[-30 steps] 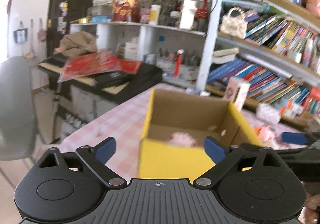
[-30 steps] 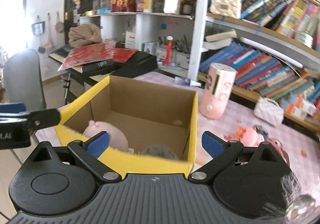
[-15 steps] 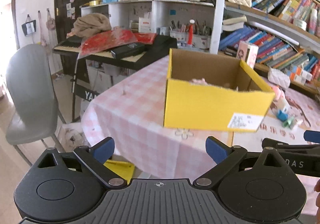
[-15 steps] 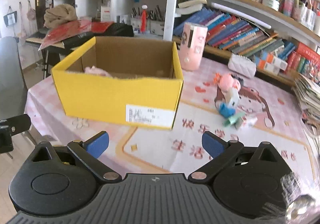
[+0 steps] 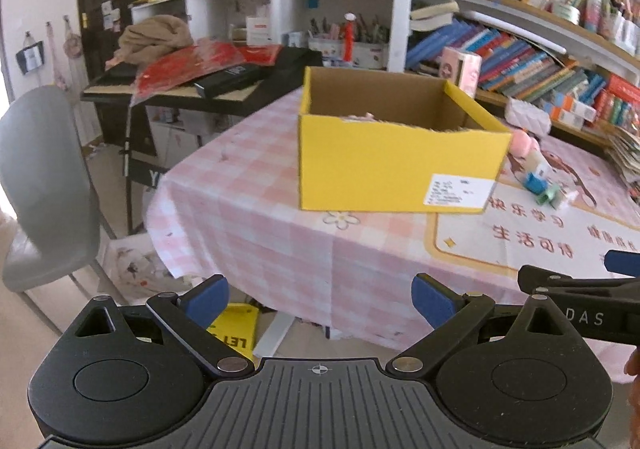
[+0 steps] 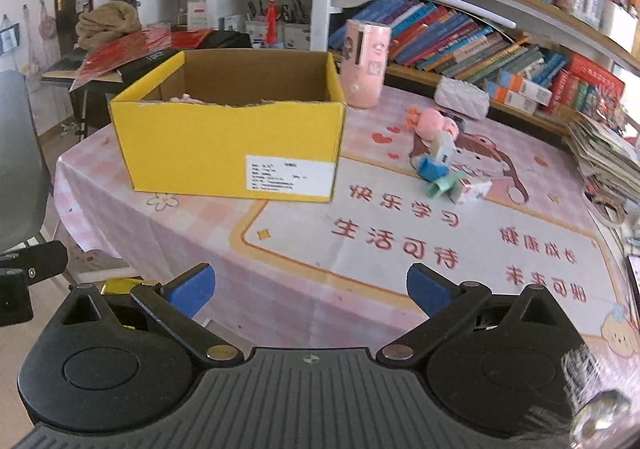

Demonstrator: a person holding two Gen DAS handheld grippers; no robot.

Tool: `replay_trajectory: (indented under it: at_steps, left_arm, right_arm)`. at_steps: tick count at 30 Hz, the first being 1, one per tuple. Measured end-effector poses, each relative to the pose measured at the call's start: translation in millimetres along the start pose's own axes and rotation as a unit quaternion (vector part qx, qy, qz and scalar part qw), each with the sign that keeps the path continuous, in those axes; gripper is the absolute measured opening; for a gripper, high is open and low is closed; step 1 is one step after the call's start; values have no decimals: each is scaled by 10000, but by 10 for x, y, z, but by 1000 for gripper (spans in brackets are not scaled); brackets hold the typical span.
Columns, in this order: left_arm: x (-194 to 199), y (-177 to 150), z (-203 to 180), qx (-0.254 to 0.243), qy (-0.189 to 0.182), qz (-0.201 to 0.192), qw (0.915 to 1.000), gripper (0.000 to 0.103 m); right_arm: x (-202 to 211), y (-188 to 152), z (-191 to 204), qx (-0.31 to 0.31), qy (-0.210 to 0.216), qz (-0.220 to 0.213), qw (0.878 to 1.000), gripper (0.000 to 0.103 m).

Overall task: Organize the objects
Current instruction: 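Withdraw both grippers from the box back toward the table items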

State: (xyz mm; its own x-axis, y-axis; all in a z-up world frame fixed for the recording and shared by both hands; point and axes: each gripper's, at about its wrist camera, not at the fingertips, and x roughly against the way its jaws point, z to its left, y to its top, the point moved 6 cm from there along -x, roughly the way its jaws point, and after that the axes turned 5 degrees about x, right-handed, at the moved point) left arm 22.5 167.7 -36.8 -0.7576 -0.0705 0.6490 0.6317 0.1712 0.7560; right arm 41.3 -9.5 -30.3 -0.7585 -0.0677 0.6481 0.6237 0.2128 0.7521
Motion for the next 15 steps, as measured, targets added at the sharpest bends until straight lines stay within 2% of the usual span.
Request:
replay_trajectory:
  at_steps: [15]
  left_arm:
    - [-83, -67, -469, -480, -572, 138, 9971, 99]
  right_arm:
    - [96, -257, -465, -487, -569, 253, 9969, 103]
